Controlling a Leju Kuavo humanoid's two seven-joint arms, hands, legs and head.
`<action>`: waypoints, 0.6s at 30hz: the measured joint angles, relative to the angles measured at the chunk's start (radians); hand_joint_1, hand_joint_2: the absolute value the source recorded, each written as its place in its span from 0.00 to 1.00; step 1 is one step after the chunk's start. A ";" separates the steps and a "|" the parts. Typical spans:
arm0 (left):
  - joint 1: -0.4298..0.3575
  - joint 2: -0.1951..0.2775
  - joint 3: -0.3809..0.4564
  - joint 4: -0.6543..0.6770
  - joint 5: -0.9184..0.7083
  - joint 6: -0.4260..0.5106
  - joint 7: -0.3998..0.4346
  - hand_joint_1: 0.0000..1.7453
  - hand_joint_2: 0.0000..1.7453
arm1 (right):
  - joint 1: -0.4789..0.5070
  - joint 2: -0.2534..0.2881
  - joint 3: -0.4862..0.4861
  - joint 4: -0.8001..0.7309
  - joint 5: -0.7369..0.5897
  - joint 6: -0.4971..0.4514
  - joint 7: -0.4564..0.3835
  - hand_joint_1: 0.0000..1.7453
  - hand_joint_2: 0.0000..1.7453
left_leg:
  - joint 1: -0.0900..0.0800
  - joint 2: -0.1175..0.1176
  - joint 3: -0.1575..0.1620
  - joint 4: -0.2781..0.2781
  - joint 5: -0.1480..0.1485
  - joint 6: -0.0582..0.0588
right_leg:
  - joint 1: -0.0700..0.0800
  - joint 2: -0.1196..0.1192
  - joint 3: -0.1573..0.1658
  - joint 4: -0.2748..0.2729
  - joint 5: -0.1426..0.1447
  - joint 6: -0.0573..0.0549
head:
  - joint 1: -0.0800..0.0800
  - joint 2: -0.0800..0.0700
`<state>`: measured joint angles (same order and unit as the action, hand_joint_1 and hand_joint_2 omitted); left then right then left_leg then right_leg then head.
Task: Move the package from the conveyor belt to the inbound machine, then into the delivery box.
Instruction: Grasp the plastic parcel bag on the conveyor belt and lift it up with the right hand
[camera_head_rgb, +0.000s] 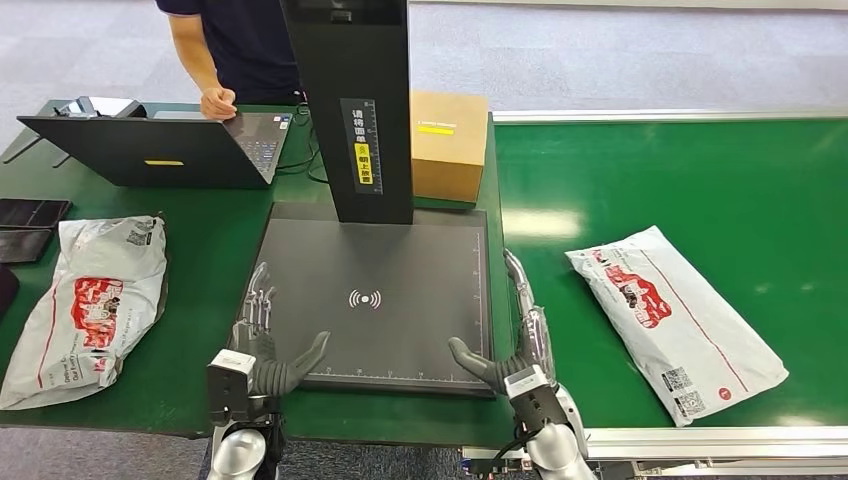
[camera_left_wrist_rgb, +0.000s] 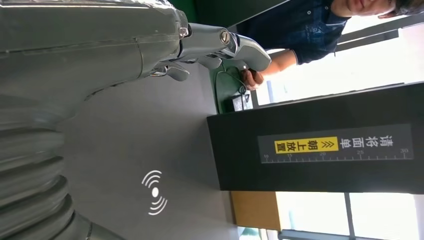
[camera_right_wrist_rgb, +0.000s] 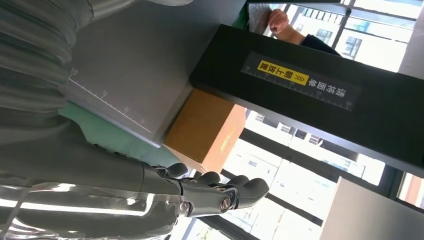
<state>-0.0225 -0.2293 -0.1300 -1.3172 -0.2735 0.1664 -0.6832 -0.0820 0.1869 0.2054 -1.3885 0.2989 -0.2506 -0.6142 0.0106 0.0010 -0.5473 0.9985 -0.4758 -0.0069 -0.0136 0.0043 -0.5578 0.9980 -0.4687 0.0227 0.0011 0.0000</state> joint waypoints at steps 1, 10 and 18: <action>-0.002 -0.001 0.000 0.000 -0.001 -0.002 0.001 0.00 1.00 | 0.003 0.000 -0.003 -0.006 0.003 -0.003 0.002 0.00 1.00 | 0.000 0.000 0.000 0.000 0.000 0.000 | 0.000 0.000 0.000 0.000 0.000 0.000 | 0.000 0.000; -0.027 -0.003 0.001 0.008 -0.003 -0.012 0.002 0.00 1.00 | 0.028 -0.001 -0.054 -0.083 0.074 -0.060 0.050 0.00 1.00 | 0.000 0.000 0.000 0.000 0.000 0.000 | 0.000 0.000 0.000 0.000 0.000 0.000 | 0.000 0.000; -0.054 -0.003 0.001 0.029 0.003 -0.021 -0.003 0.00 1.00 | 0.054 -0.013 -0.140 -0.150 0.169 -0.151 0.133 0.00 1.00 | 0.000 0.000 0.000 0.000 0.000 0.000 | 0.000 0.000 0.000 0.000 0.000 0.000 | 0.000 0.000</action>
<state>-0.0769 -0.2319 -0.1290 -1.2882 -0.2701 0.1454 -0.6865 -0.0278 0.1742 0.0651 -1.5383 0.4683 -0.4014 -0.4816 0.0106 0.0011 -0.5473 0.9987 -0.4758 -0.0068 -0.0137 0.0044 -0.5581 0.9979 -0.4687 0.0227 0.0012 0.0000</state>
